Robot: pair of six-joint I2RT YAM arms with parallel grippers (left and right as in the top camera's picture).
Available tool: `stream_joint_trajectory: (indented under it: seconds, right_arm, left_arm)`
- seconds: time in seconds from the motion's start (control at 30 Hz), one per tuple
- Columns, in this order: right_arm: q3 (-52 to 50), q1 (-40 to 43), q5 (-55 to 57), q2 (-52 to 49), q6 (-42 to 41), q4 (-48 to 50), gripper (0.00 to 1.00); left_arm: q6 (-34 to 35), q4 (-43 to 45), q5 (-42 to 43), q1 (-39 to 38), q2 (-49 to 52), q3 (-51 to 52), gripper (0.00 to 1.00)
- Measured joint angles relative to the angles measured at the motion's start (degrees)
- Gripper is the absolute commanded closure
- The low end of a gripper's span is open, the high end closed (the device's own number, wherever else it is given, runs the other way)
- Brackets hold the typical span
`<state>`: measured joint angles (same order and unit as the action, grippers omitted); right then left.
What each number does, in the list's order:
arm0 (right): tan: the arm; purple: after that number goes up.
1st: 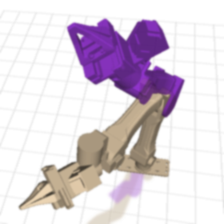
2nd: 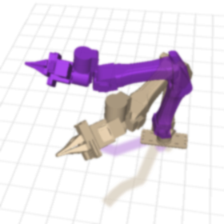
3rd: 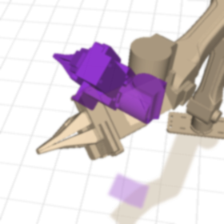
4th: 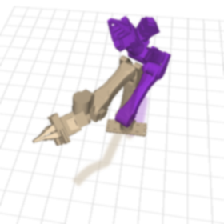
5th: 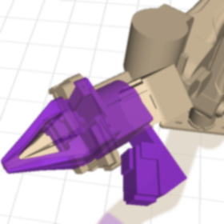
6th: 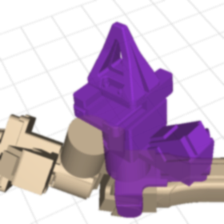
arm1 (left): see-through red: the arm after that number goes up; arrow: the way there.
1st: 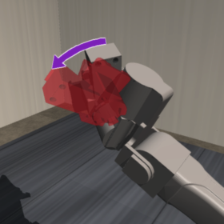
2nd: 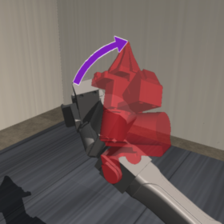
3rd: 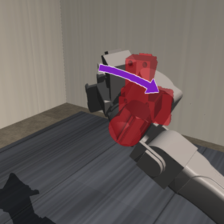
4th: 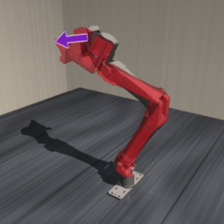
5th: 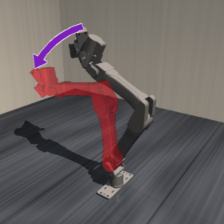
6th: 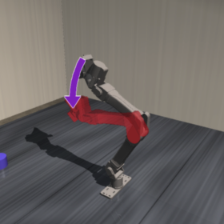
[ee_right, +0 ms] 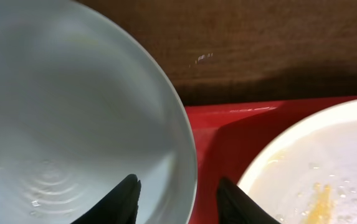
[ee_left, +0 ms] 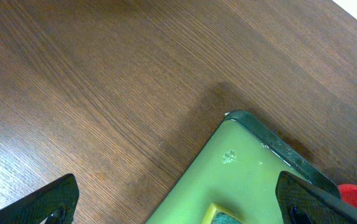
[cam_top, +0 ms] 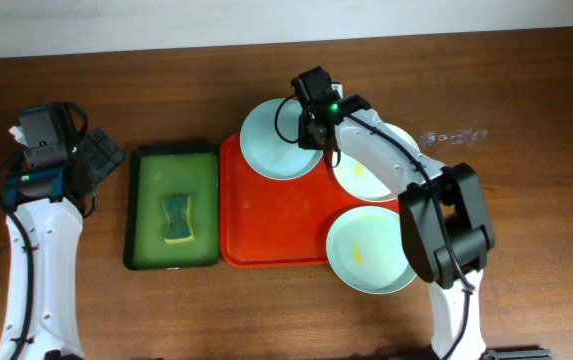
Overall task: Clean dirty plates on tray and stack at the side
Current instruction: 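Carry the light-blue plate rightward off the red tray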
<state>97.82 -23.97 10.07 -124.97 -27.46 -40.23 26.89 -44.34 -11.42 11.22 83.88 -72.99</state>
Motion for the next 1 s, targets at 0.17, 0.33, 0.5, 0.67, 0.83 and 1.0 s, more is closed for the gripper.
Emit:
stream_joint_trajectory:
  seconds: [0.17, 0.33, 0.5, 0.67, 0.83, 1.0]
  right_arm:
    - [0.0, 0.0, -1.01, -2.08, -0.57, -0.28, 0.72]
    - [0.0, 0.0, -3.85, -2.08, -1.18, -0.5, 0.87]
    - [0.0, -0.02, -6.23, -2.08, -1.73, -0.92, 0.78]
    - [0.0, -0.02, -6.71, -3.89, -2.1, 0.17, 0.96]
    - [0.63, 0.55, -9.84, -2.89, -2.05, 0.11, 0.96]
    - [0.76, 12.02, -20.72, 14.19, -1.84, -5.99, 0.96]
  left_arm:
    - [0.0, 0.0, 0.0, 0.0, 0.0, 0.0, 0.01]
    - [0.0, 0.0, 0.0, 0.0, 0.0, 0.0, 0.01]
    - [-0.02, 0.02, 0.02, 0.0, 0.0, 0.0, 0.01]
    - [-0.02, 0.0, 0.0, 0.0, 0.0, 0.0, 0.01]
    - [-0.02, 0.0, 0.02, 0.0, 0.0, 0.0, 0.01]
    - [0.0, 0.0, 0.02, 0.0, 0.0, 0.0, 0.01]
